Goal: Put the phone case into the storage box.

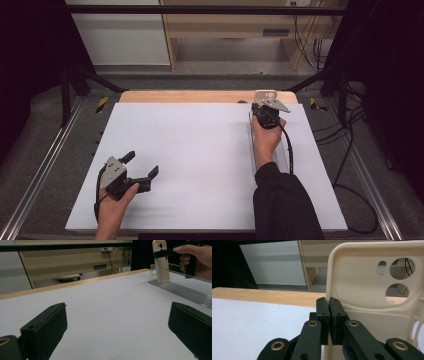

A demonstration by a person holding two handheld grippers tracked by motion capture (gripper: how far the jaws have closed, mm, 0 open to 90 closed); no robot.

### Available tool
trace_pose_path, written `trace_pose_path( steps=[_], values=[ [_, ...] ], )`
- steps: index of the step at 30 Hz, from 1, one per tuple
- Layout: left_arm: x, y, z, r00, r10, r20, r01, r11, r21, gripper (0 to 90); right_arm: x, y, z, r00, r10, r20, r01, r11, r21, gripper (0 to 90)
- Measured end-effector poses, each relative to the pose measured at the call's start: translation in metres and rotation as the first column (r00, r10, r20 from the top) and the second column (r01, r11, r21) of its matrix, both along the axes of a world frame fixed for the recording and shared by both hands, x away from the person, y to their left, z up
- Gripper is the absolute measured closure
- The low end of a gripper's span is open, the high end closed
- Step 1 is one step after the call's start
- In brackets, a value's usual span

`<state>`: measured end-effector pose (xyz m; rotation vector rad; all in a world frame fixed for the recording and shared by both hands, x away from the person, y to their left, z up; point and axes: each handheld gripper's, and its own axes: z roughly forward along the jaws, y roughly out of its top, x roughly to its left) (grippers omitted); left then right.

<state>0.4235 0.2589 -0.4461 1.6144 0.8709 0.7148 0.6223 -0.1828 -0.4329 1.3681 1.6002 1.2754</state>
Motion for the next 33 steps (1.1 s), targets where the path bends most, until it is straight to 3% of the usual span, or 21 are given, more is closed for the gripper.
trace_pose_path(
  steps=[33],
  values=[
    [0.0000,0.0001,0.0003,1.0000,-0.002,-0.002,0.002,1.0000,-0.001,2.1,0.0005,0.0038,-0.0025,0.9999,0.016,-0.005,-0.016,0.9998,-0.009,87.1]
  ],
)
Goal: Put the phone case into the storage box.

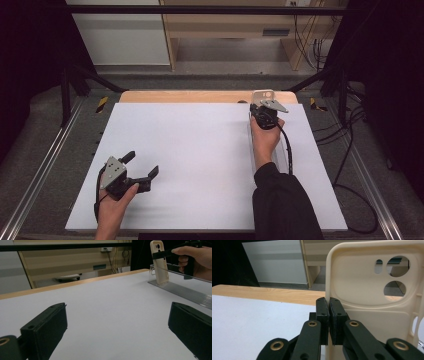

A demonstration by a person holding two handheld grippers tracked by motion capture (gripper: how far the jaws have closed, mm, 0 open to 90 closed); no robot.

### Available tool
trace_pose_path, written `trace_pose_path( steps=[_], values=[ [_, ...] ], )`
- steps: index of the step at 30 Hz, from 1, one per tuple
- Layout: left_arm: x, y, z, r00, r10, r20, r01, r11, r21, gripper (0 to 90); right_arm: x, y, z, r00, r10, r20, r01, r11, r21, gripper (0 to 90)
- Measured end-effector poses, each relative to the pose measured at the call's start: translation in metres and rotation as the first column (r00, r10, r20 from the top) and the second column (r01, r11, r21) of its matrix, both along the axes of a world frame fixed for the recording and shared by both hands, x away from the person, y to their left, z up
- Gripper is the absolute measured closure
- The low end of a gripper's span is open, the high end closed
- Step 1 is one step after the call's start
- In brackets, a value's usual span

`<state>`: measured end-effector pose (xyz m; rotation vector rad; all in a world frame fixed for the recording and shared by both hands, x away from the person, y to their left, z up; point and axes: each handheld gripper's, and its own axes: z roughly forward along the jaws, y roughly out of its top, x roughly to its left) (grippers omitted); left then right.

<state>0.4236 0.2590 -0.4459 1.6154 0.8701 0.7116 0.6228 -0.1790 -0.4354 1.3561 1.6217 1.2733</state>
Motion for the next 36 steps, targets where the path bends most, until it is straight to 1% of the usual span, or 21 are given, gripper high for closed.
trace_pose_path(
  steps=[10,24,36],
  values=[
    [0.0000,0.0003,0.0001,1.0000,0.001,-0.001,-0.001,1.0000,0.000,2.1,0.0000,0.0014,-0.0001,1.0000,-0.004,0.002,0.004,1.0000,-0.009,86.5],
    [0.0000,0.0001,0.0001,1.0000,-0.001,-0.001,0.001,1.0000,0.000,2.1,-0.0001,0.0008,0.0002,1.0000,-0.003,0.002,0.003,1.0000,-0.005,85.7],
    [0.0000,0.0006,0.0003,1.0000,-0.001,0.000,0.001,1.0000,0.000,2.1,-0.0009,0.0005,0.0015,1.0000,-0.005,0.005,0.005,1.0000,-0.008,83.1]
  ],
)
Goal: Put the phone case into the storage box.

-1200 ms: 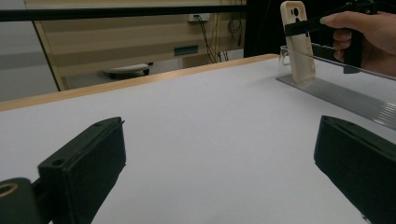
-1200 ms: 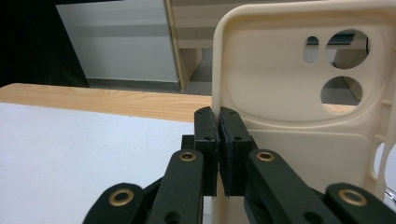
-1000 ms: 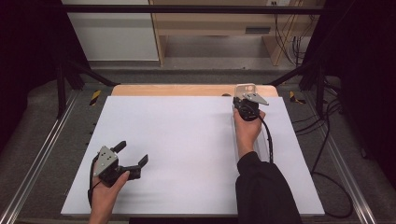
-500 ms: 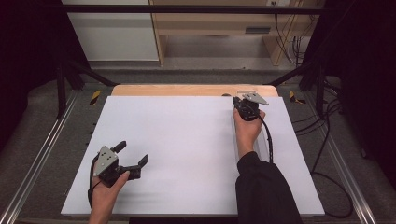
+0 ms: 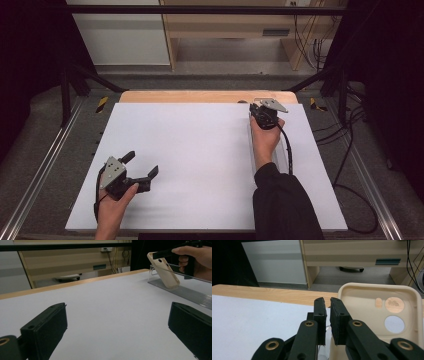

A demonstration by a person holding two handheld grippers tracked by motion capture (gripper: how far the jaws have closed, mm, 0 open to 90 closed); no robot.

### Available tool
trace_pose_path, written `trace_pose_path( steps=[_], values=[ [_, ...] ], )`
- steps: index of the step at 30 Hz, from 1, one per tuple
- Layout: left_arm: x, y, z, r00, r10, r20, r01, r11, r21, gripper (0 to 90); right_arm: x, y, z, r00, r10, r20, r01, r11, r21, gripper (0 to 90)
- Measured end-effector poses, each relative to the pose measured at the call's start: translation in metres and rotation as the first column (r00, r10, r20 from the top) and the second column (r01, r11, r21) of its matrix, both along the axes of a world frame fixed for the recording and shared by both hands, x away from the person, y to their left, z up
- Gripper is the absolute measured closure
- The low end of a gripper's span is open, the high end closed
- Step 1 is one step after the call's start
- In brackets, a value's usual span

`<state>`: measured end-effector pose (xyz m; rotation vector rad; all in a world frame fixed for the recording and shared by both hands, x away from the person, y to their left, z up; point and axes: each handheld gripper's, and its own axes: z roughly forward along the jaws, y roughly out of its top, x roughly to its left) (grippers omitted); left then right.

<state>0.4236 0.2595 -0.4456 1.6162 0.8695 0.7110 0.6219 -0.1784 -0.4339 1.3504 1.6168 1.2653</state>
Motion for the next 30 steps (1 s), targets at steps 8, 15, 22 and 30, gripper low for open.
trace_pose_path(
  steps=[8,15,22,30],
  values=[
    [-0.0002,0.0001,0.0005,1.0000,0.000,0.002,0.000,1.0000,-0.001,2.1,-0.0014,-0.0029,0.0041,0.9999,-0.013,0.007,0.013,0.9999,0.002,79.4],
    [-0.0003,0.0005,0.0008,1.0000,0.002,0.003,-0.002,1.0000,-0.003,2.0,-0.0016,-0.0036,0.0058,0.9999,-0.014,0.006,0.014,0.9999,-0.007,75.3],
    [-0.0002,0.0011,0.0008,1.0000,0.002,0.002,-0.002,1.0000,-0.005,2.1,-0.0010,-0.0031,0.0055,0.9999,-0.015,0.000,0.015,0.9998,-0.014,67.9],
    [-0.0003,0.0011,0.0009,1.0000,0.002,0.002,-0.002,1.0000,-0.006,2.1,-0.0008,-0.0041,0.0068,0.9996,-0.025,-0.010,0.025,0.9994,-0.022,56.3]
  ],
)
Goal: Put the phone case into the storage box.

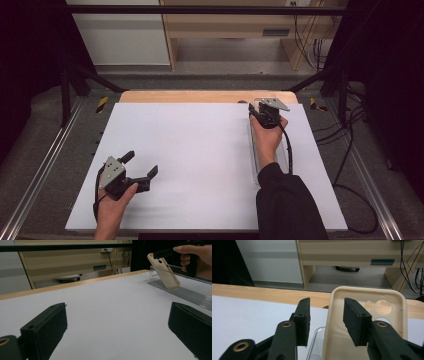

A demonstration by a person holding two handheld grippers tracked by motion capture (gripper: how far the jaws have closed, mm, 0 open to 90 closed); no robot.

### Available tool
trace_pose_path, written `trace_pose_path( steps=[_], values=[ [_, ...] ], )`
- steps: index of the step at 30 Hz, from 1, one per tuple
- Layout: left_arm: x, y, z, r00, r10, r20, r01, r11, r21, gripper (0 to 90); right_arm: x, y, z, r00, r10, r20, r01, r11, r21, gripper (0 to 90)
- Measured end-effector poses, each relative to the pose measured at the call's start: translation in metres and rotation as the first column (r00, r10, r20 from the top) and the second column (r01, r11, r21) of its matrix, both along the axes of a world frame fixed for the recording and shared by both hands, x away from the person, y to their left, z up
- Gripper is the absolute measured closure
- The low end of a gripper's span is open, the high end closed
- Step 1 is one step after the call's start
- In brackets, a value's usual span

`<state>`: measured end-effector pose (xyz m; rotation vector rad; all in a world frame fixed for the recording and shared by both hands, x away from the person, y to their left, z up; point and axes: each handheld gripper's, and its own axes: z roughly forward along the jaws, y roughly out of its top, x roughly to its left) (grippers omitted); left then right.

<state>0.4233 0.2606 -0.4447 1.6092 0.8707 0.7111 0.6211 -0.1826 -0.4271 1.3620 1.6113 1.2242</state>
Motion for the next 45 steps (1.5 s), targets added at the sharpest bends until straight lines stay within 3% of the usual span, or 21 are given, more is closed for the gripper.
trace_pose_path(
  steps=[15,24,38,45],
  values=[
    [0.0000,0.0001,0.0000,1.0000,0.000,0.000,0.000,1.0000,0.001,2.0,0.0004,-0.0013,0.0006,0.9994,-0.019,-0.029,0.019,0.9998,-0.008,40.3],
    [-0.0001,0.0005,0.0001,1.0000,0.001,0.001,-0.001,1.0000,0.001,2.1,0.0008,-0.0003,0.0005,0.9982,0.005,-0.059,-0.006,0.9998,-0.021,32.5],
    [0.0001,0.0007,-0.0002,1.0000,0.002,0.000,-0.002,1.0000,0.003,2.1,-0.0005,-0.0031,0.0014,0.9962,0.031,-0.082,-0.035,0.9986,-0.040,8.1],
    [0.0001,0.0008,-0.0004,1.0000,0.003,0.002,-0.003,1.0000,0.007,2.0,-0.0045,-0.0048,0.0051,0.9928,0.056,-0.106,-0.060,0.9974,-0.039,4.8]
  ],
)
